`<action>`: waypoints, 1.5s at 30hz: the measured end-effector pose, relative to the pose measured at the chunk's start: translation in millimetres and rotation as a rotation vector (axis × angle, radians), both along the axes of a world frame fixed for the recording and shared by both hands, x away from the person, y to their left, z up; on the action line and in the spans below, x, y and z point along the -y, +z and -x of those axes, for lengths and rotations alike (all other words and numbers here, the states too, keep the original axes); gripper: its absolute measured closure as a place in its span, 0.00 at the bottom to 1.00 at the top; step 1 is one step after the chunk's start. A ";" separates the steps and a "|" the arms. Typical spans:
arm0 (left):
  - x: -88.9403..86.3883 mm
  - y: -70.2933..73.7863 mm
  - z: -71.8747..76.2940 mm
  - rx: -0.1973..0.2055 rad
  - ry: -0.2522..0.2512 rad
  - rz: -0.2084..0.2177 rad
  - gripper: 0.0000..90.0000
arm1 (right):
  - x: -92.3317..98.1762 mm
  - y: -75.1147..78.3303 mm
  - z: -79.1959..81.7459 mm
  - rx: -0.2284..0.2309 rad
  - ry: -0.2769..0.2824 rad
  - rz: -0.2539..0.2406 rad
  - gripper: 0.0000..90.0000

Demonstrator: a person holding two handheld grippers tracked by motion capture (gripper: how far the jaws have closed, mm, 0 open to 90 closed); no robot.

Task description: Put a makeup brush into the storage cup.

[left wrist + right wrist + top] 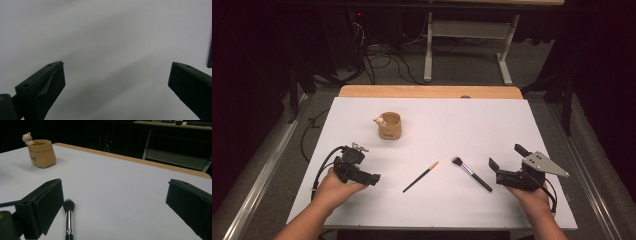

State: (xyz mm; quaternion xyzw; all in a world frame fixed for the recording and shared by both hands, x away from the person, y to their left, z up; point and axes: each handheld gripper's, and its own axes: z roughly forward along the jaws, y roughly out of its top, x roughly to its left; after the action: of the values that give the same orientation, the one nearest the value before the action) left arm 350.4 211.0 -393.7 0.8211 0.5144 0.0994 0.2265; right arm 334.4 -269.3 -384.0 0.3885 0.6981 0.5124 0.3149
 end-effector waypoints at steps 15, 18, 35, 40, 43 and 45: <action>9.5 7.4 -7.9 -0.101 -0.044 -0.064 0.02 | 0.7 0.0 0.1 0.000 0.005 0.003 0.03; 7.3 7.1 -11.3 -0.142 -0.053 -0.083 0.02 | 0.2 0.0 -0.4 -0.003 0.003 0.001 0.03; 23.4 11.6 -15.1 -0.213 -0.117 -0.076 0.01 | -1.4 1.2 0.2 0.005 0.005 0.005 0.03; 30.9 14.3 -16.4 -0.200 -0.127 -0.066 0.01 | -0.7 1.3 0.0 0.006 0.001 0.006 0.03; 36.0 15.7 -17.2 -0.196 -0.138 -0.064 0.01 | -1.6 1.3 0.6 0.003 0.001 0.002 0.03; 40.0 16.0 -17.6 -0.195 -0.135 -0.055 0.01 | -1.8 1.2 0.6 0.005 0.007 0.004 0.03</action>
State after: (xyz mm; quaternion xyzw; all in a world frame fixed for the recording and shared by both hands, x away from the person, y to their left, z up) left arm 368.0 171.0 -377.7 0.8655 0.4747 0.0179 0.1590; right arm 333.8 -267.5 -382.7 0.3844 0.6997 0.5128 0.3156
